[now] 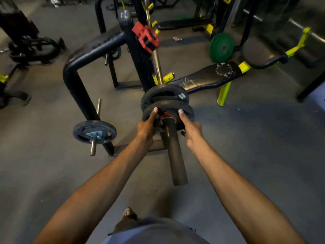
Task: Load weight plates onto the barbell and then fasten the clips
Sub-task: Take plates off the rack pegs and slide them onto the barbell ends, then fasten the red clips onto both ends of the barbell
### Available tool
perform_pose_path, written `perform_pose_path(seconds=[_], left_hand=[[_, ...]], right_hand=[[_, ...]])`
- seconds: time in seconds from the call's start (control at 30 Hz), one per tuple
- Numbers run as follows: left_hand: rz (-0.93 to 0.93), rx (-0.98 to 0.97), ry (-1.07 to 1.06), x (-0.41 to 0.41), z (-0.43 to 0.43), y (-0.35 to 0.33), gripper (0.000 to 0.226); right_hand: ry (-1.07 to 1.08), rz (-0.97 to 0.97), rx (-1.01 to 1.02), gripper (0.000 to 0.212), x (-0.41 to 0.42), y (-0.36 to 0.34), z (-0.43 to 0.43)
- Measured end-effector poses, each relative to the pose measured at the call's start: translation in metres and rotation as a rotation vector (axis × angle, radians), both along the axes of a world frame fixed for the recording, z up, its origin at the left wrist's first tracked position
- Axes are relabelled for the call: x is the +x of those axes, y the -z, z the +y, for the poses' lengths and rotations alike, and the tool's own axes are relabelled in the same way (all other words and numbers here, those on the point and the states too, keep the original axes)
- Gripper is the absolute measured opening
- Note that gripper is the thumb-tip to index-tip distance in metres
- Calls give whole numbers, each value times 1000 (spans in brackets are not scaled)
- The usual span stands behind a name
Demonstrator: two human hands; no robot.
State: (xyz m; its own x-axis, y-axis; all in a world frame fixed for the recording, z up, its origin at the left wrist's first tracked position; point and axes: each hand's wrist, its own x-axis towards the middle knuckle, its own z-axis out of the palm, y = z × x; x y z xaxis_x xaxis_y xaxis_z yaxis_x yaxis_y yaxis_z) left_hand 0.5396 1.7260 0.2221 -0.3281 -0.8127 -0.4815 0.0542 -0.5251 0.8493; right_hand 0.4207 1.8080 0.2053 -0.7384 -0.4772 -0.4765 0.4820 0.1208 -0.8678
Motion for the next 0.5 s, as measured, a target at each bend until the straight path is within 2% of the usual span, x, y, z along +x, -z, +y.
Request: perform_pose_path(seconds=[0.07,0.17,0.27,0.33,0.4,0.5], left_hand=[[26,3,5,-11,-23,-8,29],[56,31,11,-19,-38,-12,41],[57,36,38,-19,-39,-12,42],[52,50,85,-12,-41,-10,34],[-3,33,140,3,-47,-8,22],[-89,-103,205,25,-60,-12,29]], right_hand=[[-42,-7,4,38,-16,-3,-24],[-51,-2,1,41,-34,-2,-49],[-67,23,49,43,-38,6,-51],[-45,67,94,42,-37,11,-49],[45,244,171,44,-34,10,-50],[37,541,151,36,-26,-19,-56]])
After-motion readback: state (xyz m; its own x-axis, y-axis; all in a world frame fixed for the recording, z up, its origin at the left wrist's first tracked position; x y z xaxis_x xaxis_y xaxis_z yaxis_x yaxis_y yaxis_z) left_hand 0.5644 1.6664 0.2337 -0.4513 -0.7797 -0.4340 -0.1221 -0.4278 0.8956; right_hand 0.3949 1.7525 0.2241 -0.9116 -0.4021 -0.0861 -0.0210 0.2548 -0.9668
